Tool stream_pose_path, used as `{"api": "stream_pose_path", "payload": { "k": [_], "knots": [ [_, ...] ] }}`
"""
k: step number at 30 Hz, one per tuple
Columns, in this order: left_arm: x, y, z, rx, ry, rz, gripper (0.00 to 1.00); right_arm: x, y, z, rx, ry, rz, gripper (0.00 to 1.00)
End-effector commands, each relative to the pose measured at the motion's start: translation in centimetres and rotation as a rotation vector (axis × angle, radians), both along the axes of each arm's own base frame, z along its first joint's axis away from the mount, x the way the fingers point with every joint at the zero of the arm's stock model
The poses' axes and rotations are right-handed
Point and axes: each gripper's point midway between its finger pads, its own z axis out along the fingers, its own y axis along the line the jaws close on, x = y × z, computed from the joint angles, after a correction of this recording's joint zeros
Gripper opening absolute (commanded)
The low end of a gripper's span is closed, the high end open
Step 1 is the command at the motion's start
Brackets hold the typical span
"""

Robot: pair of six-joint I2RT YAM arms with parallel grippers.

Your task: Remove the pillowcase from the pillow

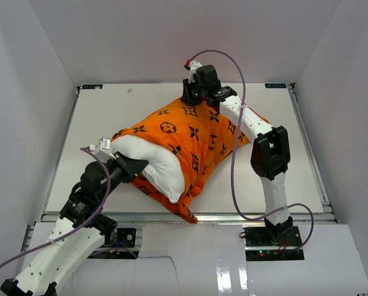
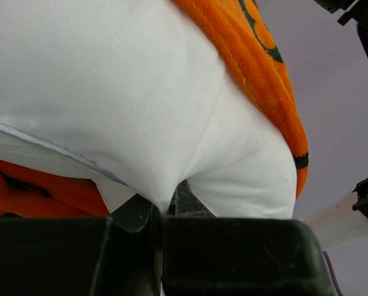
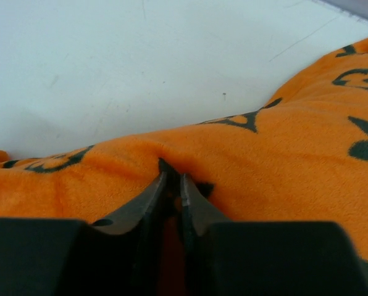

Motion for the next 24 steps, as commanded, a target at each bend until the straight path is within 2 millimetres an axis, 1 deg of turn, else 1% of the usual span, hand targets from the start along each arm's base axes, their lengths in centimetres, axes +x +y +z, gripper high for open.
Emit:
{"api": "stream_pose_path", "payload": {
  "k": [1, 2, 3, 4, 6, 7, 8, 9, 10, 12, 13, 14, 15, 17, 18, 19, 20, 21, 22, 23, 24],
  "knots": [
    [1.0, 0.5, 4.0, -0.040, -0.104, 0.047, 0.00, -3.6, 1.5, 6.1, 0.081, -0.072, 0.147, 0.26],
    [1.1, 0.3, 3.5, -0.035, -0.094, 0.043, 0.00, -4.7, 1.9, 7.4, 0.100, -0.086, 0.186, 0.32],
    [1.3, 0.2, 3.1, -0.031, -0.080, 0.040, 0.00, -5.8, 2.3, 8.3, 0.115, -0.096, 0.222, 0.41],
    [1.3, 0.1, 2.7, -0.030, -0.074, 0.039, 0.00, -8.2, 3.1, 9.9, 0.144, -0.110, 0.300, 0.45],
    [1.3, 0.2, 2.1, -0.029, -0.069, 0.044, 0.00, -10.8, 4.0, 11.2, 0.175, -0.133, 0.382, 0.53],
    [1.4, 0.3, 1.9, -0.028, -0.070, 0.050, 0.00, -13.3, 5.0, 12.6, 0.191, -0.159, 0.442, 0.56],
    [1.4, 0.4, 1.4, -0.026, -0.064, 0.055, 0.00, -14.9, 5.6, 12.1, 0.186, -0.151, 0.488, 0.59],
    [1.4, 0.4, 1.1, -0.023, -0.061, 0.059, 0.00, -16.1, 6.1, 12.3, 0.183, -0.157, 0.515, 0.61],
    [1.5, 0.5, 1.0, -0.019, -0.059, 0.065, 0.00, -18.4, 7.4, 12.6, 0.178, -0.173, 0.572, 0.62],
    [1.5, 0.5, 0.4, -0.010, -0.048, 0.063, 0.00, -20.8, 8.7, 12.3, 0.157, -0.192, 0.631, 0.65],
    [1.5, 0.4, 0.1, -0.007, -0.040, 0.057, 0.00, -22.9, 9.9, 12.2, 0.146, -0.207, 0.681, 0.66],
    [1.5, 0.3, 0.0, -0.005, -0.035, 0.053, 0.00, -23.3, 10.3, 11.9, 0.125, -0.218, 0.671, 0.66],
    [1.5, 0.2, -0.3, -0.004, -0.029, 0.051, 0.00, -24.5, 11.4, 11.4, 0.108, -0.219, 0.690, 0.67],
    [1.4, 0.2, -0.3, -0.007, -0.032, 0.045, 0.00, -24.0, 12.0, 10.6, 0.050, -0.251, 0.652, 0.68],
    [1.3, 0.2, -0.1, -0.010, -0.038, 0.047, 0.00, -23.6, 12.4, 10.9, 0.035, -0.271, 0.636, 0.68],
    [1.2, 0.2, -0.1, -0.010, -0.039, 0.044, 0.00, -23.4, 13.1, 9.6, 0.003, -0.261, 0.631, 0.68],
    [1.2, 0.3, 0.2, -0.013, -0.048, 0.043, 0.00, -22.8, 13.1, 8.8, -0.037, -0.262, 0.612, 0.69],
    [1.1, 0.3, 0.3, -0.015, -0.051, 0.043, 0.00, -22.4, 13.5, 8.9, -0.042, -0.270, 0.602, 0.69],
    [1.1, 0.3, 0.3, -0.016, -0.053, 0.043, 0.00, -22.0, 14.0, 7.3, -0.070, -0.250, 0.602, 0.69],
    [1.1, 0.3, 0.4, -0.015, -0.056, 0.043, 0.00, -21.5, 14.1, 6.4, -0.099, -0.241, 0.588, 0.68],
    [1.0, 0.3, 0.4, -0.013, -0.057, 0.041, 0.00, -21.1, 14.2, 5.9, -0.114, -0.238, 0.577, 0.68]
  ]
}}
